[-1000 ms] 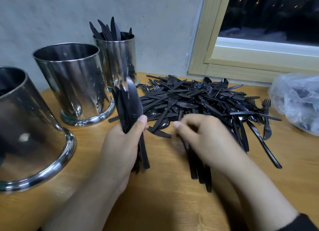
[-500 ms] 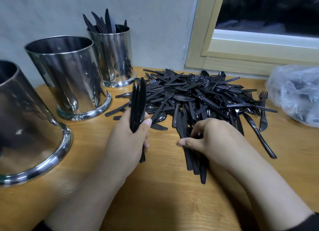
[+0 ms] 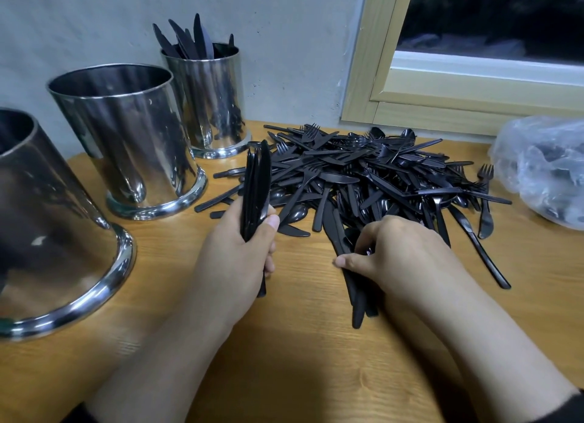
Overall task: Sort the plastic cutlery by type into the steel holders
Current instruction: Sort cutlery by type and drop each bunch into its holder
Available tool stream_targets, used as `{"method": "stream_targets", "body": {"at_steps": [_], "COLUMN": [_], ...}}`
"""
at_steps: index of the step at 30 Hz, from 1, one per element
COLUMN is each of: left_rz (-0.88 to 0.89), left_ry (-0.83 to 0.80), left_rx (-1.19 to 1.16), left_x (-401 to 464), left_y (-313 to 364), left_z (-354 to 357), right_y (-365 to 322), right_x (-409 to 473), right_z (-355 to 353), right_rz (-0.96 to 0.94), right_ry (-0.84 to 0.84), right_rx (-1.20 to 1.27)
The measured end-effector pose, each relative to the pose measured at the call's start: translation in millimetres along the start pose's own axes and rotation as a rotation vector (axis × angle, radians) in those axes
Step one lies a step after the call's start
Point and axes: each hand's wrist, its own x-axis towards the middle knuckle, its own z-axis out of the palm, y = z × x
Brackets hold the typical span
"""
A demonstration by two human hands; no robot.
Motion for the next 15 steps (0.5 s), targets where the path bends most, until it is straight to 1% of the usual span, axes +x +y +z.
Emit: {"method": "stream_targets", "body": {"at_steps": [3, 15], "left_rz": [0.004, 0.005], "left_ry": [0.000, -0.004], "left_rx": [0.001, 0.010], "left_x": [-1, -1], "left_y": [1, 2], "left_z": [0, 0], "right_y": [2, -15], "right_x": [1, -3], "right_z": [0, 11], "right_rz": [0.016, -0.048], "right_ry": [0.003, 0.020], "right_rx": [-0.016, -0.063]}}
